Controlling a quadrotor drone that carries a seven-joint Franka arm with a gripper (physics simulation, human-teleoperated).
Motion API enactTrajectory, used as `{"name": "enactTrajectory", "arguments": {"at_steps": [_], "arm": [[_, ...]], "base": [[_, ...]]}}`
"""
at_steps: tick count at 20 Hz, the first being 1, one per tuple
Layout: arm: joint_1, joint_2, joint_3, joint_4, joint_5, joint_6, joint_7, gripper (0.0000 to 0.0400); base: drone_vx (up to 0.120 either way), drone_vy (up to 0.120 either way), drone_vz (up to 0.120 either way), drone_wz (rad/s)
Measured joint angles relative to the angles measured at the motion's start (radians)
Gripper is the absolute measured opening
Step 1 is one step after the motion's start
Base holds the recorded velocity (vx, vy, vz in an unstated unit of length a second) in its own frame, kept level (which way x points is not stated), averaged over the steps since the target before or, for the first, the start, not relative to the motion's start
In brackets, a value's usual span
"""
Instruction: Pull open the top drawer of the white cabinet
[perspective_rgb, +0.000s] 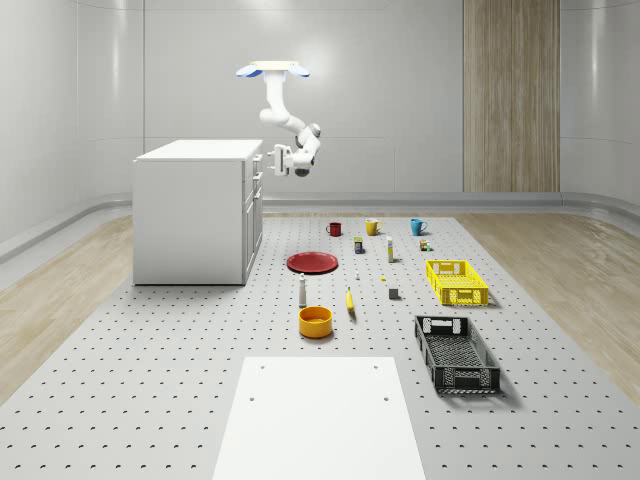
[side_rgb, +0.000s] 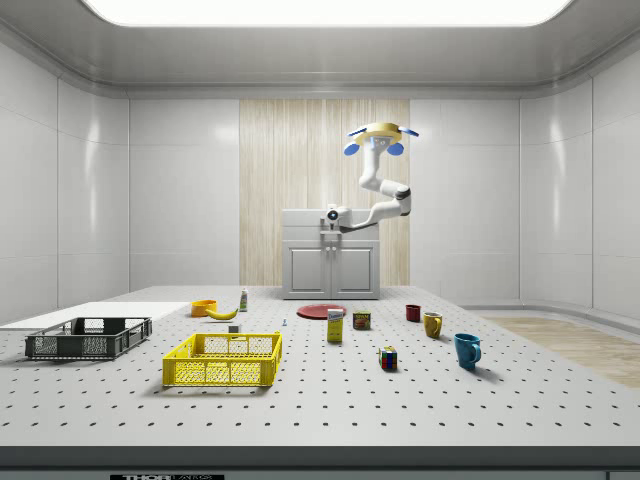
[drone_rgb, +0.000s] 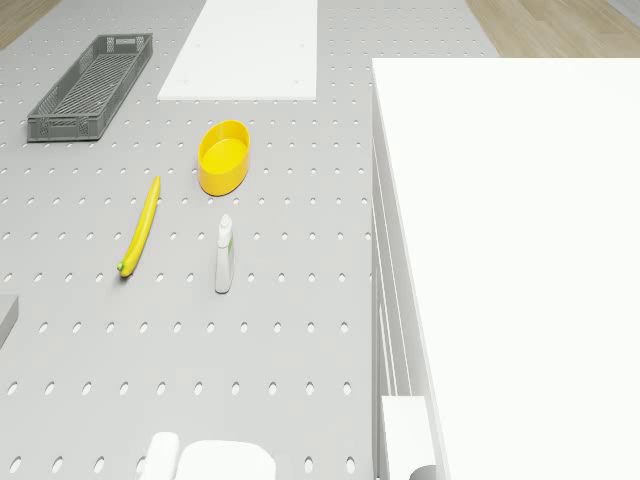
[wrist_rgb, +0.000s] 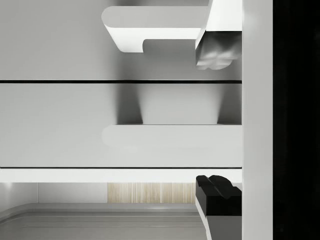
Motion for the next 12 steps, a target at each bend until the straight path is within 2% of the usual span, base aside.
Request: {"name": "enactTrajectory", "arguments": {"at_steps": [7,12], "arm": [[0.007,0.002,0.029,-0.027,0.026,0.039,-0.008,0.0312],[0.009,0.004,0.038,-0.037,0.035,0.051,-0.012,0.0311]], "base": [[0.0,0.0,0.0,0.0],[0.0,0.0,0.0,0.0]]}}
